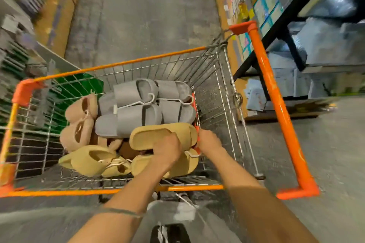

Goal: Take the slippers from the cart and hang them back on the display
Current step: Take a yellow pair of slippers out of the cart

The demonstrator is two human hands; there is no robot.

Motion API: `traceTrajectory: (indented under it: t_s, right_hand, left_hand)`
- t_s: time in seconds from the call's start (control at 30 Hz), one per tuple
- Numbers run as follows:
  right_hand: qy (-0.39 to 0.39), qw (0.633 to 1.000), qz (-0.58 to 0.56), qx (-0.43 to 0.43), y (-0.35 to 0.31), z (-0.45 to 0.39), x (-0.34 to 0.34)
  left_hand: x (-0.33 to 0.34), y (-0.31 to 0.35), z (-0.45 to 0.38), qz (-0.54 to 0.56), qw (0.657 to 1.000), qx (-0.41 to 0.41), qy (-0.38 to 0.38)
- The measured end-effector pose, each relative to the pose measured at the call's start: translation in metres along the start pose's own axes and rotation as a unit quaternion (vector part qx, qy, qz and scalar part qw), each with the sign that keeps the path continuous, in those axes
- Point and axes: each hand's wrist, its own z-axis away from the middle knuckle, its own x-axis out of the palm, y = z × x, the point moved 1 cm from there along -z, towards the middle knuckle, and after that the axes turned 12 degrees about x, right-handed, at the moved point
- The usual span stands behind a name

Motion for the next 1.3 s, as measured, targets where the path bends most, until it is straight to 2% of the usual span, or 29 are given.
traceTrajectory:
  t_s: [0.13, 0.27, 0.47, 0.53, 0.63, 0.8, 1.0, 1.17, 1.3]
  right_hand:
    - [-0.043, 0.998, 0.048, -0.003, -0.001, -0.018, 0.012]
    - [-0.069, 0.993, 0.09, -0.015, -0.005, -0.027, 0.026]
    - [-0.093, 0.988, 0.125, -0.023, -0.003, -0.032, 0.043]
    - [-0.088, 0.987, 0.131, -0.025, -0.002, -0.032, 0.045]
    - [-0.085, 0.988, 0.128, -0.03, -0.001, -0.033, 0.045]
    - [-0.103, 0.989, 0.1, -0.041, 0.004, -0.036, 0.044]
    - [-0.077, 0.988, 0.127, -0.051, 0.002, -0.032, 0.039]
    - [-0.038, 0.981, 0.183, -0.05, -0.002, -0.03, 0.023]
    - [0.029, 0.977, 0.203, -0.064, -0.004, -0.027, 0.0]
  left_hand:
    - [0.006, -0.001, -0.005, -0.03, 0.999, 0.013, -0.015]
    - [0.01, -0.004, -0.005, 0.021, 0.998, -0.049, -0.024]
    - [0.033, -0.018, -0.005, 0.055, 0.984, -0.109, -0.131]
    - [0.044, -0.023, -0.009, 0.09, 0.974, -0.113, -0.173]
    - [0.054, -0.023, -0.017, 0.213, 0.947, -0.116, -0.211]
    - [0.057, -0.014, -0.025, 0.395, 0.887, -0.205, -0.123]
    - [0.058, -0.012, -0.019, 0.468, 0.84, -0.265, -0.07]
    - [0.05, -0.011, -0.014, 0.503, 0.825, -0.257, -0.027]
    - [0.027, -0.008, -0.01, 0.548, 0.801, -0.243, 0.002]
